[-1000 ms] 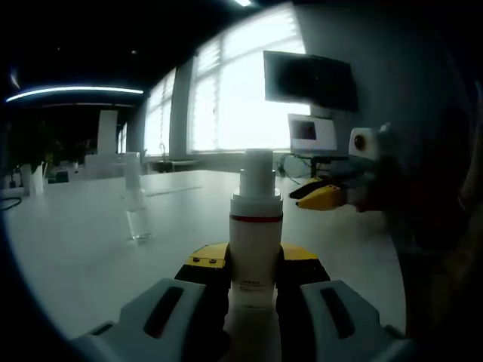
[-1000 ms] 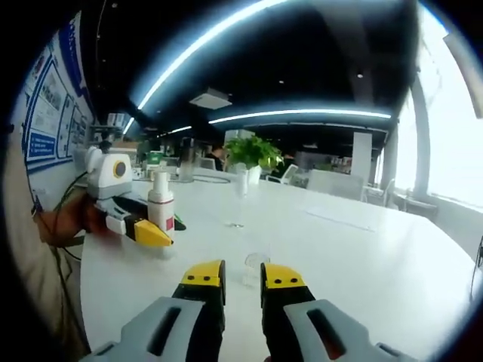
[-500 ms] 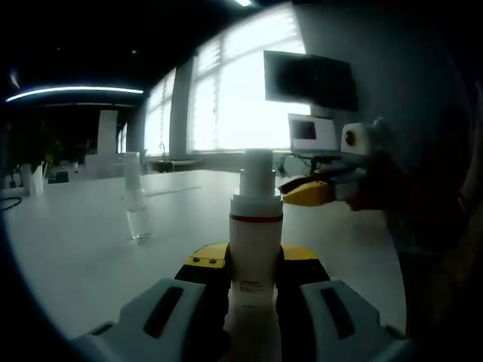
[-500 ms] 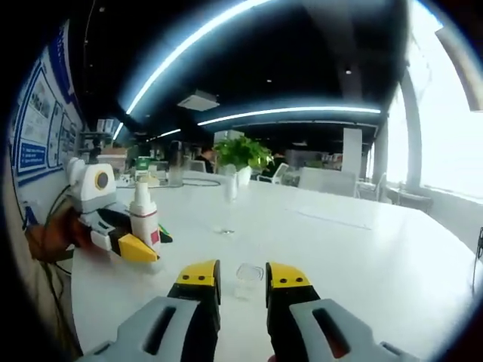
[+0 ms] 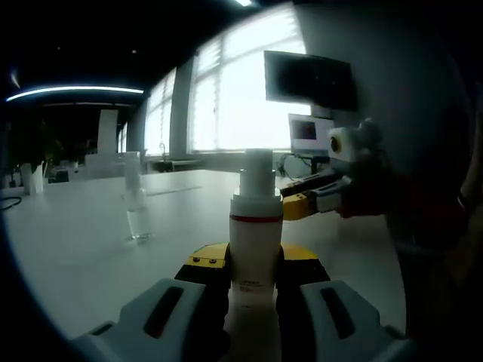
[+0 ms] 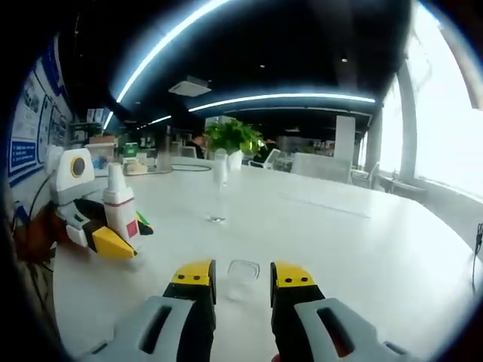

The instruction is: Clamp pump bottle remove cover press pump head put on cover

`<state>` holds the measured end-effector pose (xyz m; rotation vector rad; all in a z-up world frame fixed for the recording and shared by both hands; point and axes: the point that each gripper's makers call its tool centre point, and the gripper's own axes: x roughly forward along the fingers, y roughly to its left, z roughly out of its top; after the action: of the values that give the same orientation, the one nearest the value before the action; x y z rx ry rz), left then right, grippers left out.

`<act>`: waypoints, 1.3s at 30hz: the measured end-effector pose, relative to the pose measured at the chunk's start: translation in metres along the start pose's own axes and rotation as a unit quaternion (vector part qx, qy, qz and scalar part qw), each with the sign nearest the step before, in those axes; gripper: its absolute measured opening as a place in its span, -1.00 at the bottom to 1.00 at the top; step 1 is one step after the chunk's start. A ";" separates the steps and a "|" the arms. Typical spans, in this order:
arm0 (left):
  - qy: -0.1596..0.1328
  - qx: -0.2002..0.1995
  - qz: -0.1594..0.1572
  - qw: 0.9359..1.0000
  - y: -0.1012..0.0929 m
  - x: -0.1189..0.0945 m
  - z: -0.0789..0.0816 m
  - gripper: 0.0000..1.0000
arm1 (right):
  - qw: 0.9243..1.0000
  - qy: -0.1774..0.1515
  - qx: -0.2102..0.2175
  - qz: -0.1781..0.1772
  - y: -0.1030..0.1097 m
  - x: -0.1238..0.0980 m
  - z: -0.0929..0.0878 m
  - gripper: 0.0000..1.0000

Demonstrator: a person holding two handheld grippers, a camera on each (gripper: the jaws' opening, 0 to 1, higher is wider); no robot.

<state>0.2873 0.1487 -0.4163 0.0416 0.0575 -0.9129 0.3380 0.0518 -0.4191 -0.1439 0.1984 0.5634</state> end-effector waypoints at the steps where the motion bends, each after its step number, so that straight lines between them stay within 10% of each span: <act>1: 0.000 0.000 0.000 1.000 0.000 0.000 0.000 -0.72 | 1.000 0.002 0.000 -0.001 0.000 0.001 0.000 -0.51; 39: 0.000 0.001 0.002 1.000 0.002 -0.001 0.000 -0.72 | 0.999 0.039 0.021 -0.027 0.001 0.019 -0.022 -0.70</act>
<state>0.2886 0.1504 -0.4162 0.0445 0.0560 -0.9094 0.3498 0.0585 -0.4444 -0.1293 0.2818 0.4999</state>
